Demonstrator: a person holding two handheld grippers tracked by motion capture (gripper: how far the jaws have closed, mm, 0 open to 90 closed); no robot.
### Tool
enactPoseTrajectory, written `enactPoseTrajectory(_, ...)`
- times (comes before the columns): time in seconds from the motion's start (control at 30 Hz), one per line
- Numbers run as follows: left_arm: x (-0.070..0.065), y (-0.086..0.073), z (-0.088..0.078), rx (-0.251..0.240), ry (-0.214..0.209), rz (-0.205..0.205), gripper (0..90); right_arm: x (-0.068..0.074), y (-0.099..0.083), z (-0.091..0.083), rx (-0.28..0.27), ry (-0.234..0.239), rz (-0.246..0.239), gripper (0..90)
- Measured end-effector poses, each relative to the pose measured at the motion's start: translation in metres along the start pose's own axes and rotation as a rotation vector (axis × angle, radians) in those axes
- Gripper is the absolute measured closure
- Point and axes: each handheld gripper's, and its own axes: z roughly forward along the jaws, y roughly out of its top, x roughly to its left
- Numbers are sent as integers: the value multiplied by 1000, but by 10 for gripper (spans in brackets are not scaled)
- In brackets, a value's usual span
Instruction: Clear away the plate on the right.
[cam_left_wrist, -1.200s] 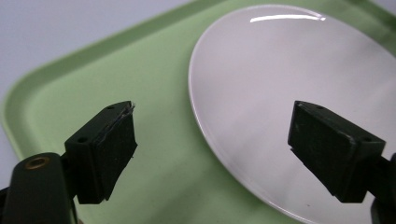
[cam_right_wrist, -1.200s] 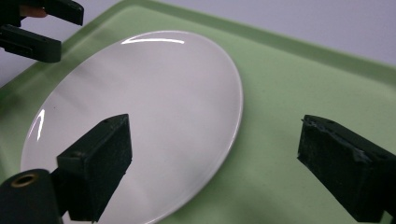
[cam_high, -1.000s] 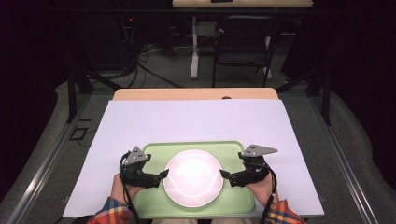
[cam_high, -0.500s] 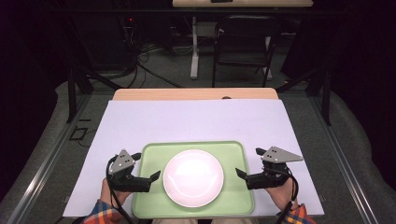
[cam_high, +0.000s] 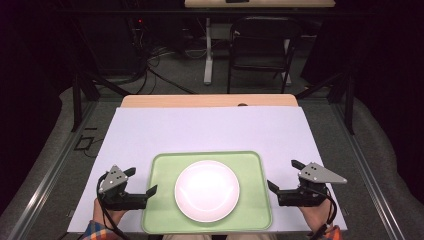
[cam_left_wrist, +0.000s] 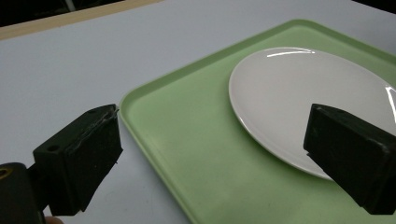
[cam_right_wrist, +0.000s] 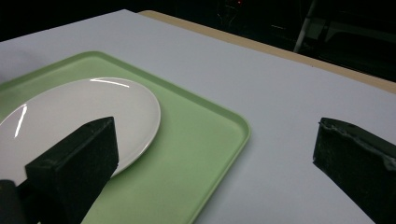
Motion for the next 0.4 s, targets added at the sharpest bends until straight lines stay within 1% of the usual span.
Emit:
enactPoseTrajectory(0.1, 4, -5, -2, 21, 9, -25, 39, -1, -5, -7, -13, -41, 4, 0)
enactPoseTrajectory(0.13, 5, -7, -2, 28, 12, -37, 39, -2, -7, -9, -11, -46, 6, 0)
enactPoseTrajectory(0.17, 6, -8, -3, 32, 14, -38, 39, -3, -9, -11, -10, -51, 7, 0)
enactPoseTrajectory(0.3, 11, -11, -6, 22, 26, -55, 39, -5, -17, -20, -4, -64, 19, 0)
enactPoseTrajectory(0.4, 14, -13, -7, 24, 40, -59, 38, -8, -23, -24, 5, -68, 28, 0)
